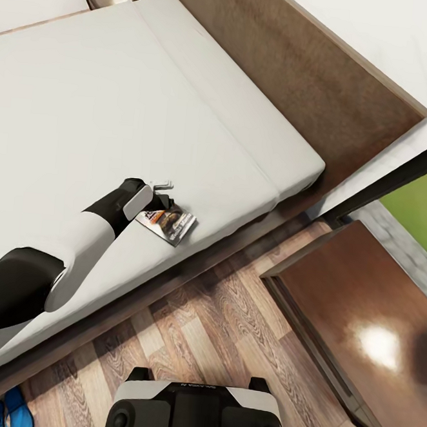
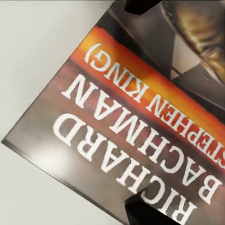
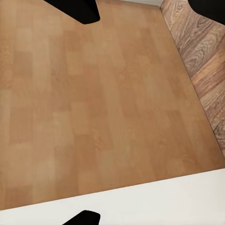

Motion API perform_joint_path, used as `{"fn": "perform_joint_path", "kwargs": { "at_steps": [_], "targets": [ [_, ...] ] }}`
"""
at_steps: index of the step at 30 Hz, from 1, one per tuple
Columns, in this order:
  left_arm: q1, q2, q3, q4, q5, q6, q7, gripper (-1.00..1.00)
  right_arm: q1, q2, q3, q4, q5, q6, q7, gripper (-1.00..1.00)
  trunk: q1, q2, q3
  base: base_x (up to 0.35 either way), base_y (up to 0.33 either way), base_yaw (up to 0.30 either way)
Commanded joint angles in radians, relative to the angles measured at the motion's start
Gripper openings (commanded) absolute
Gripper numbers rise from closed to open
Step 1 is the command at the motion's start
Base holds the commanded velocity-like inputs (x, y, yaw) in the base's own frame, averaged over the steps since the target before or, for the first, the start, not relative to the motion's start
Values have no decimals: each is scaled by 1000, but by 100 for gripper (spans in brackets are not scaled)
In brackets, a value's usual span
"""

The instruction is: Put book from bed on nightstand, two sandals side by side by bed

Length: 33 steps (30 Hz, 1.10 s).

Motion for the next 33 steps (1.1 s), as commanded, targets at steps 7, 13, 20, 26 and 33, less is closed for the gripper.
{"fn": "perform_joint_path", "kwargs": {
  "at_steps": [7,13,20,26,33],
  "targets": [
    [0,1,-6,24,19,2,8,100,-1,1,8,1,-6,3,-2,100,0,0,-1,-8,0,0],
    [0,1,-6,24,19,2,8,100,-1,1,8,1,-6,3,-2,100,0,0,-1,-4,0,0],
    [0,1,-6,24,19,2,8,100,-1,1,8,1,-6,3,-2,100,0,0,-1,-54,0,0],
    [0,1,-6,24,19,2,8,100,-1,1,8,1,-6,3,-2,100,0,0,-1,-25,0,0],
    [0,1,-6,24,19,2,8,100,-1,0,8,1,-6,3,-2,100,0,0,-1,-6,0,0]
  ]
}}
